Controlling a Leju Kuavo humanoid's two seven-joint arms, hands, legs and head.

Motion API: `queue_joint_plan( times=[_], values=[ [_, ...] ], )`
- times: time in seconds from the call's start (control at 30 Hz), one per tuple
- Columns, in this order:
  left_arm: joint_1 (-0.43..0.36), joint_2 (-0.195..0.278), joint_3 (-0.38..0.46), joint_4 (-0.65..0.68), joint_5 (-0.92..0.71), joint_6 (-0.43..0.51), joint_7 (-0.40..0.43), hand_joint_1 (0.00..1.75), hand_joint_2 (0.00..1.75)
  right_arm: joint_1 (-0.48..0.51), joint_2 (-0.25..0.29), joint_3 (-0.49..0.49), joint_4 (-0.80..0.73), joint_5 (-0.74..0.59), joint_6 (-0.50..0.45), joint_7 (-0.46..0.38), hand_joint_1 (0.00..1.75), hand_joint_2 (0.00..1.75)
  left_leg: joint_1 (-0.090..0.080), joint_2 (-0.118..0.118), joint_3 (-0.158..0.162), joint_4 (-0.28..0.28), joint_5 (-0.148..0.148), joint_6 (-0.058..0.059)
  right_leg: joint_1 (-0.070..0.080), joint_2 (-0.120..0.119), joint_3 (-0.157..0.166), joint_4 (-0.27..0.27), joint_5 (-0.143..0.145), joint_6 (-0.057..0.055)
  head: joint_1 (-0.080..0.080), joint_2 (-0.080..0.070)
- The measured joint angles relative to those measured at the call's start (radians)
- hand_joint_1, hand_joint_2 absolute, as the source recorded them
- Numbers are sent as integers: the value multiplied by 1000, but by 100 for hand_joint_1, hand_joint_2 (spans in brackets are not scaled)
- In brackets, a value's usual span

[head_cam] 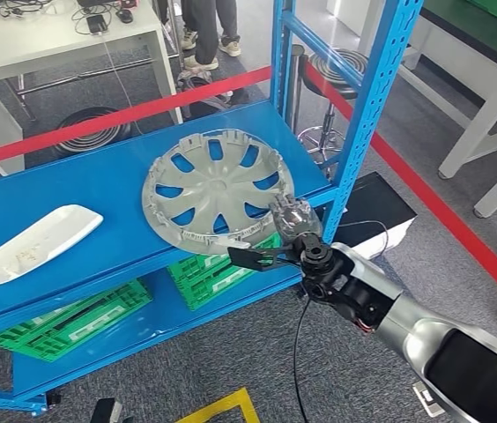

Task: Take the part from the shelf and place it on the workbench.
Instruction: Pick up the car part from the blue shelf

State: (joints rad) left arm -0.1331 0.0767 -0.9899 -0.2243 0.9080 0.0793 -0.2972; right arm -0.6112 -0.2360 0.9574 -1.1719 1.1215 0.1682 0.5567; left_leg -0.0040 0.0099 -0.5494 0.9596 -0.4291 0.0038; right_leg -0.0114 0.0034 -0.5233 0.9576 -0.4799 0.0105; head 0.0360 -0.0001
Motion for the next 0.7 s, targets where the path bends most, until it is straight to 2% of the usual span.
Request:
queue_joint_plan(
  times=[0.43, 0.7],
  values=[
    [0, 0, 0, 0, 0, 0, 0, 0, 0, -3, 0, -9, 3, 36, -1, -9, 0, 175, 0, 0, 1, 0, 0, 0, 0, -1, 0, 0, 0, 0, 0, 0],
    [1, 0, 0, 0, 5, 0, -8, 0, 0, -3, 0, -12, -78, 101, 25, -24, 0, 175, 0, 0, 1, 0, 0, 0, 0, -1, 2, 0, 0, 0, 0, 0]
  ],
)
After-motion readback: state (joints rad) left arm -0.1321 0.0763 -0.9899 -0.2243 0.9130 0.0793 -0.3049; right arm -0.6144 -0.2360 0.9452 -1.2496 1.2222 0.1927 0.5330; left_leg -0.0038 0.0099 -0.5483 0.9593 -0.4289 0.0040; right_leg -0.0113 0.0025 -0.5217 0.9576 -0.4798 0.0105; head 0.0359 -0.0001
